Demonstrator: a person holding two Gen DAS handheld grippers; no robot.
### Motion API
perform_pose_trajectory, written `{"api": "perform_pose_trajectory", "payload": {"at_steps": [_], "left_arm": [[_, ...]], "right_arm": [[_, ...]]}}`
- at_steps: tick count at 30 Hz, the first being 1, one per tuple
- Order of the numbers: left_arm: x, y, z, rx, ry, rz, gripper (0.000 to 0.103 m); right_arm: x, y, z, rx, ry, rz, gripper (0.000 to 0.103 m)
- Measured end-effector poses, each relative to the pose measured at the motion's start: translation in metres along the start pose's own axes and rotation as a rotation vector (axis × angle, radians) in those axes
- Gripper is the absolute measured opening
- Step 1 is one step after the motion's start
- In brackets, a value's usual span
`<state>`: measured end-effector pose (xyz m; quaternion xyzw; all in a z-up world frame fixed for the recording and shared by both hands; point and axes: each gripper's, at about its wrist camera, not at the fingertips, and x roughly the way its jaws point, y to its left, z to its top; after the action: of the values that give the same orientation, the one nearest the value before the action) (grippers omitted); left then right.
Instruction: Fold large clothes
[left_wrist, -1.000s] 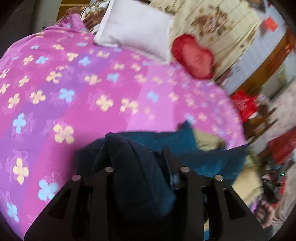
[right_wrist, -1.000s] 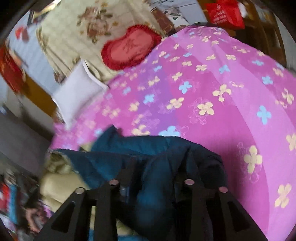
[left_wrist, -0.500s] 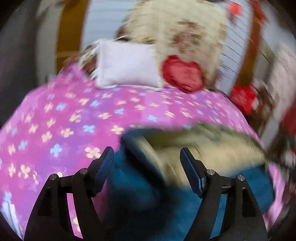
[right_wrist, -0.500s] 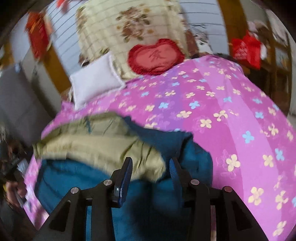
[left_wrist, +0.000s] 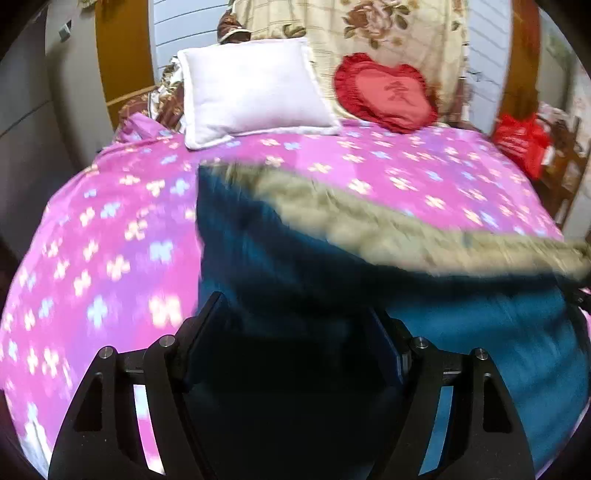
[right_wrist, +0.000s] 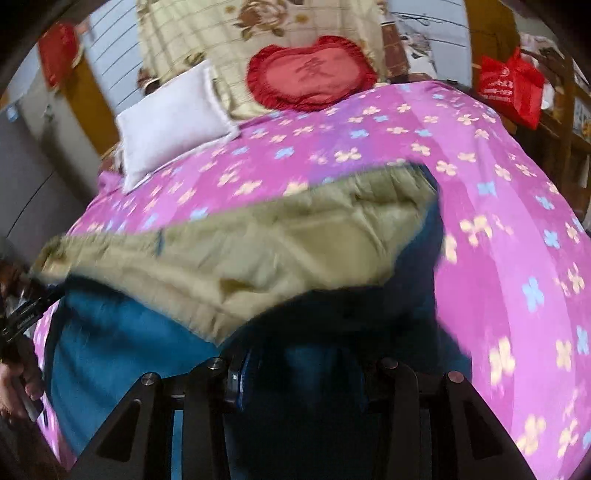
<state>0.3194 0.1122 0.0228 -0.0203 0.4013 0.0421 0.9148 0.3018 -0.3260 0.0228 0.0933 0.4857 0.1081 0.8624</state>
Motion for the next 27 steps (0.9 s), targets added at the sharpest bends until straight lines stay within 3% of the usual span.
{"api": "perform_pose_trajectory", "payload": {"at_steps": [2, 4, 7, 9, 11, 13, 17, 22, 24, 27], "left_arm": [[0.009, 0.001, 0.011, -0.045, 0.003, 0.032, 0.074], [0.006, -0.005, 0.015, -0.075, -0.028, 0.004, 0.074], [0.009, -0.031, 0.017, 0.001, -0.069, -0.016, 0.074], [0.020, -0.043, 0.015, 0.067, -0.063, 0.017, 0.074], [0.039, -0.044, 0.006, 0.126, -0.035, 0.120, 0.074], [0.067, -0.035, -0.006, 0.171, 0.020, 0.245, 0.080], [0.080, -0.001, -0.010, 0.020, 0.052, 0.200, 0.085], [0.065, -0.006, -0.011, 0.023, 0.057, 0.202, 0.084], [0.033, -0.011, -0.008, 0.009, -0.017, 0.123, 0.084], [-0.004, -0.034, -0.004, 0.006, -0.080, -0.006, 0.084]], "right_arm": [[0.005, -0.001, 0.007, 0.050, -0.009, -0.017, 0.039], [0.004, 0.006, 0.005, 0.066, -0.037, -0.003, 0.039], [0.009, 0.022, 0.004, -0.002, -0.023, -0.035, 0.042], [0.016, 0.025, 0.005, -0.019, 0.001, -0.057, 0.054], [0.024, 0.016, 0.005, -0.012, 0.011, -0.108, 0.089], [0.037, 0.003, 0.003, -0.012, 0.026, -0.147, 0.093], [0.052, -0.020, 0.001, 0.048, 0.007, -0.103, 0.096], [0.055, -0.012, 0.004, 0.014, 0.054, -0.171, 0.097], [0.037, 0.005, 0.007, -0.037, 0.029, -0.218, 0.097], [0.006, 0.042, 0.009, -0.069, -0.053, -0.155, 0.097]]}}
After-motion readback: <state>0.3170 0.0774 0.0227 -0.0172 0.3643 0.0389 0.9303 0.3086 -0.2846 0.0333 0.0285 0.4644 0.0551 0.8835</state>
